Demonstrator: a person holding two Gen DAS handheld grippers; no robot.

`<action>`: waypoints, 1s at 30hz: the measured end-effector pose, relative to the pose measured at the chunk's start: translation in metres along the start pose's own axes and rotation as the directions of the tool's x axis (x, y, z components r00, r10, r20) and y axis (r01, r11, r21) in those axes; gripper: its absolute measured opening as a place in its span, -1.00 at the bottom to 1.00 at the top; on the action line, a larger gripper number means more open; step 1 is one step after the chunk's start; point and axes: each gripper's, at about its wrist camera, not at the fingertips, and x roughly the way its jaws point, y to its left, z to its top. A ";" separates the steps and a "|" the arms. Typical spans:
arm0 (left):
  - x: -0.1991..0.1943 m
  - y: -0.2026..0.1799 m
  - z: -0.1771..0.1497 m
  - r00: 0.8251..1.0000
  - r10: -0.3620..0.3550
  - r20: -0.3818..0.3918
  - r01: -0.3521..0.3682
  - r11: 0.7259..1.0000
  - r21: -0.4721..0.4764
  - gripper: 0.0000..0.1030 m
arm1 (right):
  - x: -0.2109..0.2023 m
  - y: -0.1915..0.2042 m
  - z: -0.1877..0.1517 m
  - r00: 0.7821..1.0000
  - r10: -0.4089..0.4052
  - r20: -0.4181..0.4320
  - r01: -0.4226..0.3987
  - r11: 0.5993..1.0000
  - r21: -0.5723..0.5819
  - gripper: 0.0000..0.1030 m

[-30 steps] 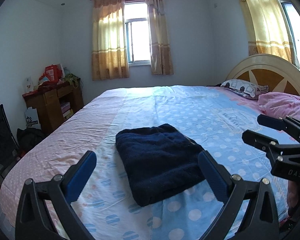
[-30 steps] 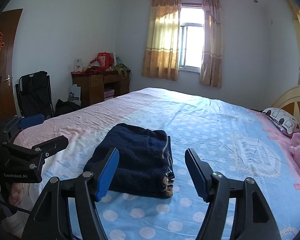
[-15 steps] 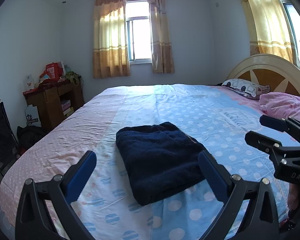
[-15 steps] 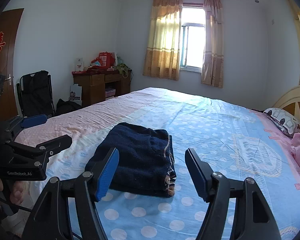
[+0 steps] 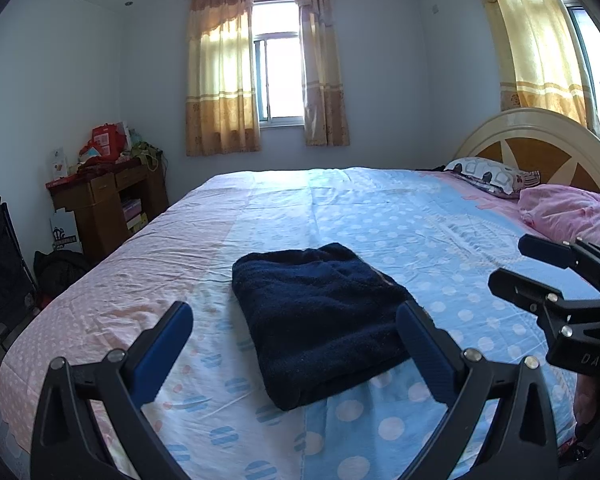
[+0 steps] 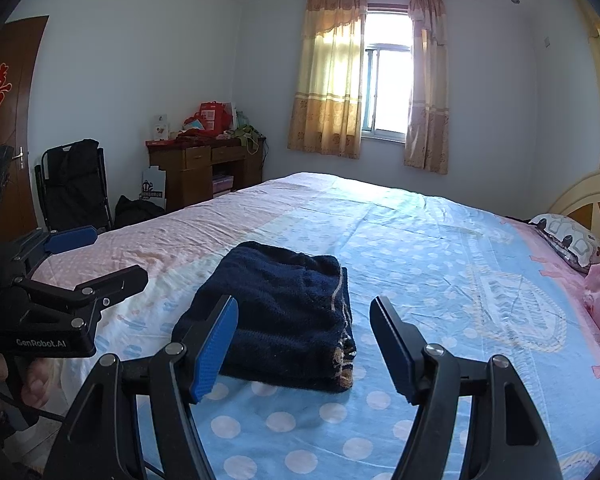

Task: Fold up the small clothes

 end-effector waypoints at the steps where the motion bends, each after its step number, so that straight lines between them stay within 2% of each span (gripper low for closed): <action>1: 0.000 0.000 0.000 1.000 -0.001 0.001 0.001 1.000 0.000 1.00 | 0.000 0.000 0.000 1.000 0.000 0.000 0.000 1.000 0.000 0.35; 30: 0.000 0.001 0.000 1.000 -0.003 -0.005 0.003 1.000 -0.002 1.00 | 0.001 0.002 -0.001 1.000 0.006 0.012 -0.006 1.000 0.003 0.35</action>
